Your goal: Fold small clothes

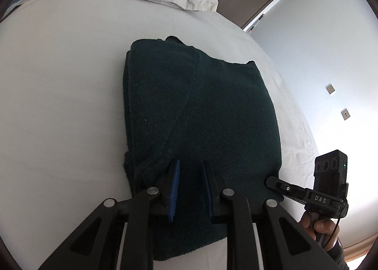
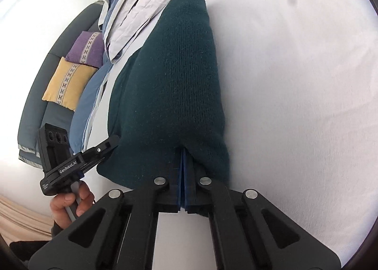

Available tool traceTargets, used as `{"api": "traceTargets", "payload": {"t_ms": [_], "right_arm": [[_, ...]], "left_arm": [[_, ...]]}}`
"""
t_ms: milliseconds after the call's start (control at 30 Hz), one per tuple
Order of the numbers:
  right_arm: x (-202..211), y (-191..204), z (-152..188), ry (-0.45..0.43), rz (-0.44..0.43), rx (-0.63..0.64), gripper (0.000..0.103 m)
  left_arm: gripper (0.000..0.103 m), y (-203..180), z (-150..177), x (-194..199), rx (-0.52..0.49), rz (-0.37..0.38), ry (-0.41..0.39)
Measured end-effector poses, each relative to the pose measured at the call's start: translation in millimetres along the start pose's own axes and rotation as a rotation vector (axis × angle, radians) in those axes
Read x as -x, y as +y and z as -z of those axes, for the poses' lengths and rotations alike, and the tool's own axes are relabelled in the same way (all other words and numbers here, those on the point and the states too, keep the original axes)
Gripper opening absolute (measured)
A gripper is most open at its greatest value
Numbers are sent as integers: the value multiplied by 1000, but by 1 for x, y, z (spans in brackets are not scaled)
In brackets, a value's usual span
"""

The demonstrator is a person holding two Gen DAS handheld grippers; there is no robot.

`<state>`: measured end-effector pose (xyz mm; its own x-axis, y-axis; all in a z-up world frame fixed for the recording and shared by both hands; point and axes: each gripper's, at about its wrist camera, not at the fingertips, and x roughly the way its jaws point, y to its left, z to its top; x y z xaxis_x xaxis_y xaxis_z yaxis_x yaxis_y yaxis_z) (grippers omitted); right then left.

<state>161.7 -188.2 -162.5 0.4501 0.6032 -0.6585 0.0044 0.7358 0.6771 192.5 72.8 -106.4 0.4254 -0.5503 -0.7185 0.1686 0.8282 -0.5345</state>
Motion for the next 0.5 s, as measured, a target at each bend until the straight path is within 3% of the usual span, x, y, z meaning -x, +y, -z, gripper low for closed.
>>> {"api": "traceTargets", "payload": {"t_ms": [233, 300, 367, 433, 500], "right_arm": [[24, 13, 12, -16, -98, 7, 8], [10, 0, 21, 41, -38, 7, 8], [10, -12, 25, 33, -95, -28, 6], [17, -8, 22, 38, -73, -21, 6], [31, 5, 14, 7, -51, 16, 13]], "left_arm": [[25, -1, -6, 2, 19, 21, 5], [24, 3, -8, -5, 42, 40, 17], [23, 8, -10, -6, 74, 62, 17], [22, 8, -12, -2, 73, 63, 17], [24, 1, -14, 8, 53, 38, 4]]}}
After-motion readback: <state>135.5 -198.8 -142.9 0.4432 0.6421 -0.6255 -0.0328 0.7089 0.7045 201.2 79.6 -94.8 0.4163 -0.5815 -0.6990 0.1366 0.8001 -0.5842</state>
